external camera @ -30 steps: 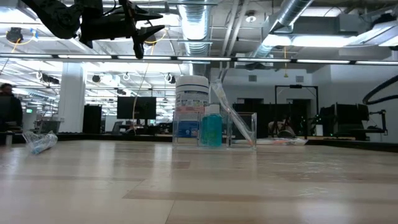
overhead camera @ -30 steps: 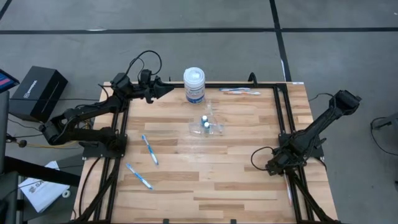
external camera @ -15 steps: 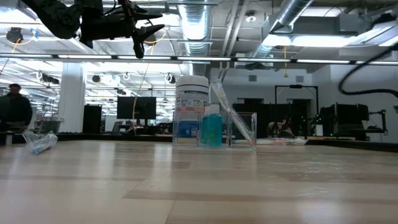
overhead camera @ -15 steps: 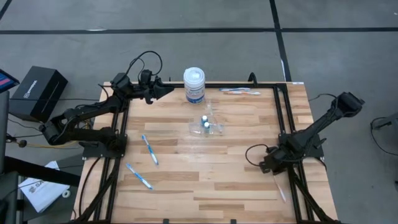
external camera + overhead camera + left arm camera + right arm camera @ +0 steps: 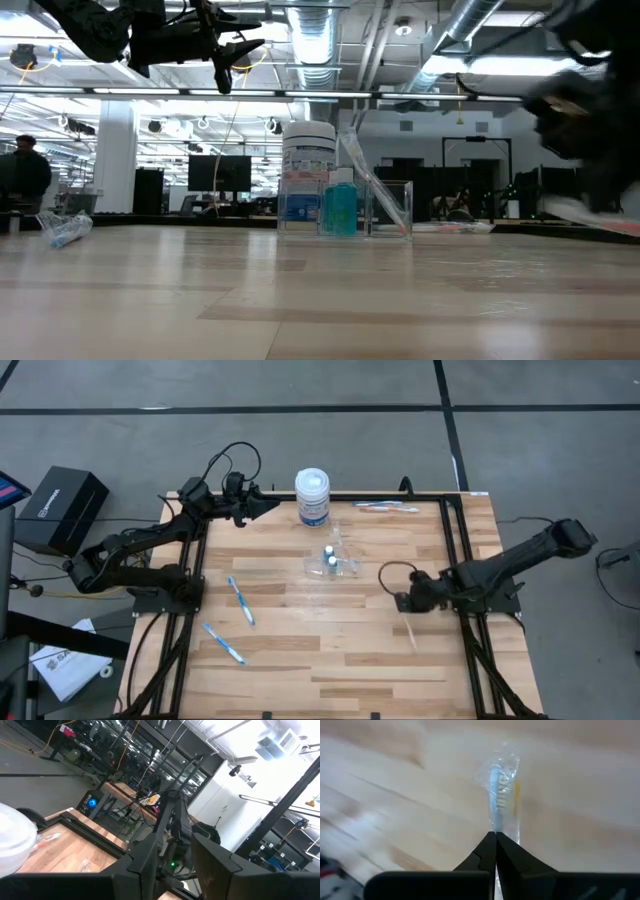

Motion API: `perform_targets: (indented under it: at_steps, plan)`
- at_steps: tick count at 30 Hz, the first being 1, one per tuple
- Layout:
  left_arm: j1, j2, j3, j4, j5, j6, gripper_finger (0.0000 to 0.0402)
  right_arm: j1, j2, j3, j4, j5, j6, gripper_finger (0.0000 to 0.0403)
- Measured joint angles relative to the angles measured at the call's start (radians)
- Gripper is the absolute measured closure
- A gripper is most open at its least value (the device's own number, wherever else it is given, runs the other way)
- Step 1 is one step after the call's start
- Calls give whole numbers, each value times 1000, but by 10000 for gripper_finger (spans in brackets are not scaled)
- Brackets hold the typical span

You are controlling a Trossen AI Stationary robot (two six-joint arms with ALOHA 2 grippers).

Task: Pick & Place toothbrushing station
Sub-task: Put the bottom orange toothbrush into the transparent organizer

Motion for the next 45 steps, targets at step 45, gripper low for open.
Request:
perform_targets:
  at_steps: [45]
  plan:
    - [0, 0, 0, 0, -4, 28, 286, -673, 0, 200, 514, -10, -722, 403]
